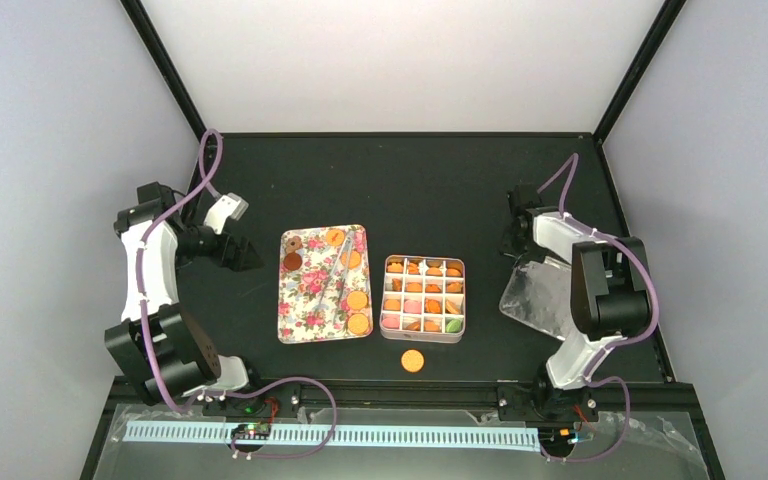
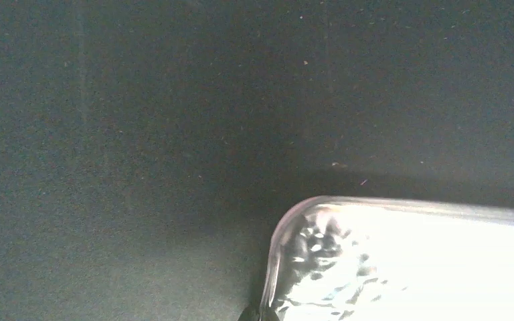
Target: Pack the cookies
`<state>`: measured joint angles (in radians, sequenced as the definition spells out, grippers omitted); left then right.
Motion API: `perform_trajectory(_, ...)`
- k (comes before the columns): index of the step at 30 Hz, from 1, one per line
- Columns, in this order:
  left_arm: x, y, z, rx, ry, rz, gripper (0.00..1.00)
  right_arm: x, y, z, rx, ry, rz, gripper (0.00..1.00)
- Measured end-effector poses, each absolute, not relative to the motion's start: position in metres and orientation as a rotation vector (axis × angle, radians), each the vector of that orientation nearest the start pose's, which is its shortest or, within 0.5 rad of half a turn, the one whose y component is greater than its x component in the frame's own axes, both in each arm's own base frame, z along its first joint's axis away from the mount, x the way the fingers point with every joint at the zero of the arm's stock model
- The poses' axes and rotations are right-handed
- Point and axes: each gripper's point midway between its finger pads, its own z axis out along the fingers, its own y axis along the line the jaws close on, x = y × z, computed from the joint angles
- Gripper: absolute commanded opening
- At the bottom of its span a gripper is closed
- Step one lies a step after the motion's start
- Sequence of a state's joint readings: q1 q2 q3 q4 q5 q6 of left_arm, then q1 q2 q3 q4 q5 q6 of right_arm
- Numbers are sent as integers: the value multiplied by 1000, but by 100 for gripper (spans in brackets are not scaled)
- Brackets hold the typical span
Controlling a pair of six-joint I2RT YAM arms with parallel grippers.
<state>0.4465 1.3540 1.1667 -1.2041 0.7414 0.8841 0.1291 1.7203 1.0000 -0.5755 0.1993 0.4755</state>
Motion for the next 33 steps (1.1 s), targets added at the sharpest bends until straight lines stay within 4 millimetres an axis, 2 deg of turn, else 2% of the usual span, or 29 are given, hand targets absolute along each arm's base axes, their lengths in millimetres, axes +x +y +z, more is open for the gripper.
perform_trajectory(4, 278, -3, 191, 638, 2378, -646, 99, 354, 16, 27, 522, 2761, -111, 1)
perform_trajectory(7, 278, -14, 193, 669, 2361, -674, 99, 358, 19, 42, 521, 2721, -64, 1)
perform_trajectory(10, 278, -27, 198, 712, 2341, -700, 99, 369, 24, 71, 516, 2638, 1, 1)
perform_trajectory(13, 280, -38, 207, 756, 2318, -710, 99, 380, 30, 109, 504, 2518, 96, 1)
perform_trajectory(15, 282, -45, 213, 783, 2301, -712, 99, 384, 34, 134, 495, 2438, 158, 1)
perform_trajectory(18, 283, -55, 219, 819, 2286, -719, 99, 386, 41, 161, 484, 2358, 236, 1)
perform_trajectory(26, 281, -79, 227, 886, 2266, -758, 99, 381, 61, 205, 465, 2254, 418, 1)
perform_trajectory(29, 279, -92, 230, 915, 2253, -780, 99, 379, 73, 231, 446, 2195, 481, 1)
perform_trajectory(33, 276, -115, 234, 973, 2226, -807, 99, 371, 96, 276, 444, 2060, 619, 1)
